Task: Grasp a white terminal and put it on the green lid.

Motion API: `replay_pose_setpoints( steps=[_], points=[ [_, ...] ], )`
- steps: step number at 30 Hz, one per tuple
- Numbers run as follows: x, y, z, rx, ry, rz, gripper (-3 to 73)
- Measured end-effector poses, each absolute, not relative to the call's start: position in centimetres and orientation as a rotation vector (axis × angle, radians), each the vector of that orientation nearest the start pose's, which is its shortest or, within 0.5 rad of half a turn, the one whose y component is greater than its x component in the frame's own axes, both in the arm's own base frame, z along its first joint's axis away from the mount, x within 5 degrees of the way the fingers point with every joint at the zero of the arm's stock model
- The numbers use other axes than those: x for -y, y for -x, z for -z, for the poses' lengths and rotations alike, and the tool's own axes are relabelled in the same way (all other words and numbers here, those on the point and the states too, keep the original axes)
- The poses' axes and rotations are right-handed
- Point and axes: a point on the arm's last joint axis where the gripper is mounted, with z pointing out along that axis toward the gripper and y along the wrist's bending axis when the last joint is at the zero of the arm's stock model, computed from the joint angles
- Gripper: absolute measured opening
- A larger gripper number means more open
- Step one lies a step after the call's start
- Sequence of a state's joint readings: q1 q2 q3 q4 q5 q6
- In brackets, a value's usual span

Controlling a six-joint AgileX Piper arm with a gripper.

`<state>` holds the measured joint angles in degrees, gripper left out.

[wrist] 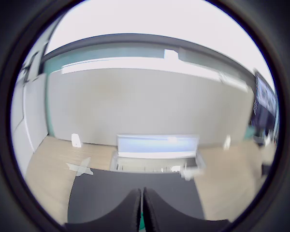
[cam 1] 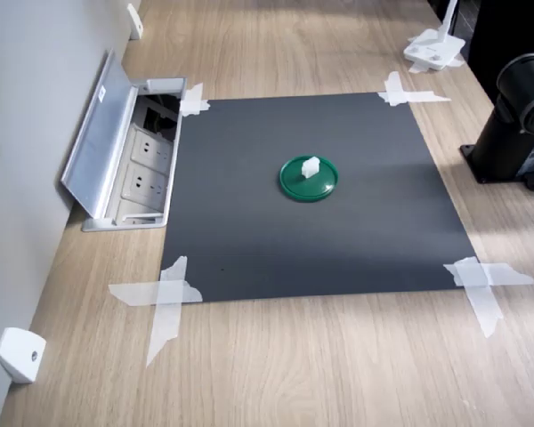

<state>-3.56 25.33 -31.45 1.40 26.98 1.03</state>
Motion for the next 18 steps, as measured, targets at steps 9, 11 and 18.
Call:
replay_pose_setpoints(
  steps=[9, 11, 18],
  points=[
    [0.5, -5.6, -26.9, -1.902, -0.222, -0.037, -0.7],
    [0.6, -4.8, -26.4, -1.888, -0.213, -0.015, -0.7],
    [0.6, -3.7, -26.5, -1.82, -0.205, -0.007, -0.7]
  ],
)
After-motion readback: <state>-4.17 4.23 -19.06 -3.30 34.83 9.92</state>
